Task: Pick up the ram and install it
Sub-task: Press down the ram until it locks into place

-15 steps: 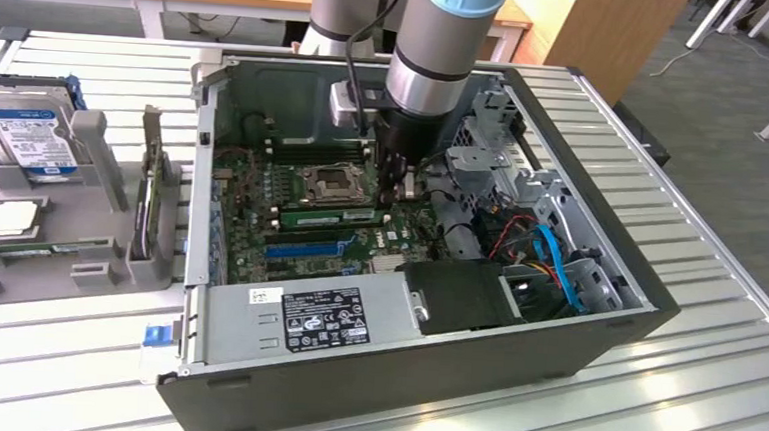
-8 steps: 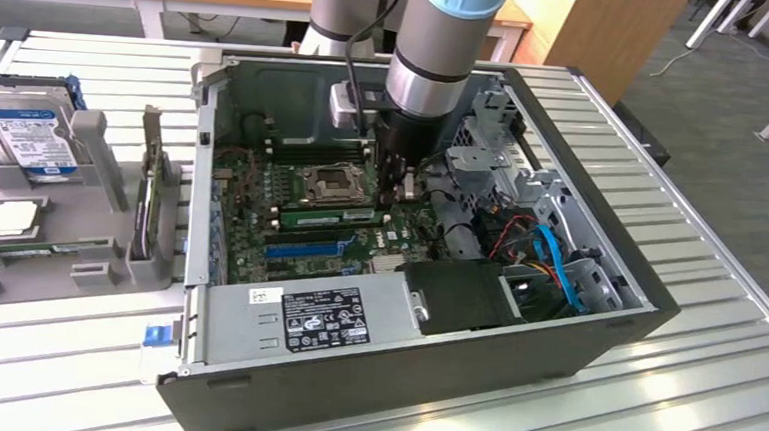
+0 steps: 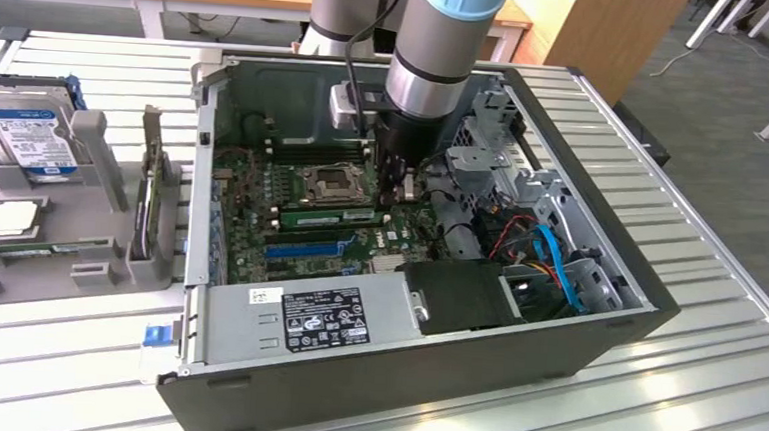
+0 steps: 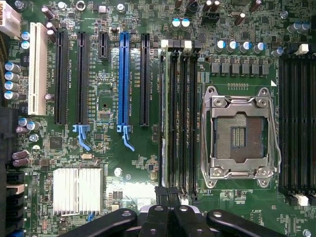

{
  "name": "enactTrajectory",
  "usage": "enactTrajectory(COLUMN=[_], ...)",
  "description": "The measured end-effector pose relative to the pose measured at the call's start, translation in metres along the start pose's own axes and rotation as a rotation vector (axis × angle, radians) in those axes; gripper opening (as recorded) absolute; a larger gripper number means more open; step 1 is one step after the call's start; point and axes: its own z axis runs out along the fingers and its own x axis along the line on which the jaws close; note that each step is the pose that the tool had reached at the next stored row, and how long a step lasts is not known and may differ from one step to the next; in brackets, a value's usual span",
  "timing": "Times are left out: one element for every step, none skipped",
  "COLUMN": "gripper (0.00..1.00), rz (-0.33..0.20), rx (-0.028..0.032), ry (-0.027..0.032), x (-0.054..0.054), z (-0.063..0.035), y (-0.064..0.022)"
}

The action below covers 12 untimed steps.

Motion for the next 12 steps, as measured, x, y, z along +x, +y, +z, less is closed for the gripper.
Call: enactTrajectory(gripper=[0.1,0.1,0.1,0.1,0.1,0.1,0.1,0.1,0.1,0.1,0.1,0.1], rz=[0.0,0.0,0.0,0.0,0.0,0.0,0.0,0.0,0.0,0.0,0.0,0.0], rx=[0.0,0.0,0.0001,0.0,0.0,0.0,0.0,0.0,0.0,0.0001,0.0002,0.0001], ry=[0.0,0.0001,0.0001,0.0002,0.0002,0.0002,0.0002,0.0,0.0,0.0001,-0.0002,0.0], x=[0.0001,0.0001,0.0001,0.0001,0.0002,0.0001,0.0001,0.0001,0.0001,0.0002,0.0001,0.0002], z=[0.0017,0.0017,0.0028,0.0034,0.0037,0.0037,0.0037,0.0038,0.0038,0.004,0.0044,0.0046], y=[-0.0001,-0.0001,-0.0001,-0.0001,-0.0001,-0.0001,-0.0001,-0.0001,-0.0001,-0.0001,-0.0002,-0.0002])
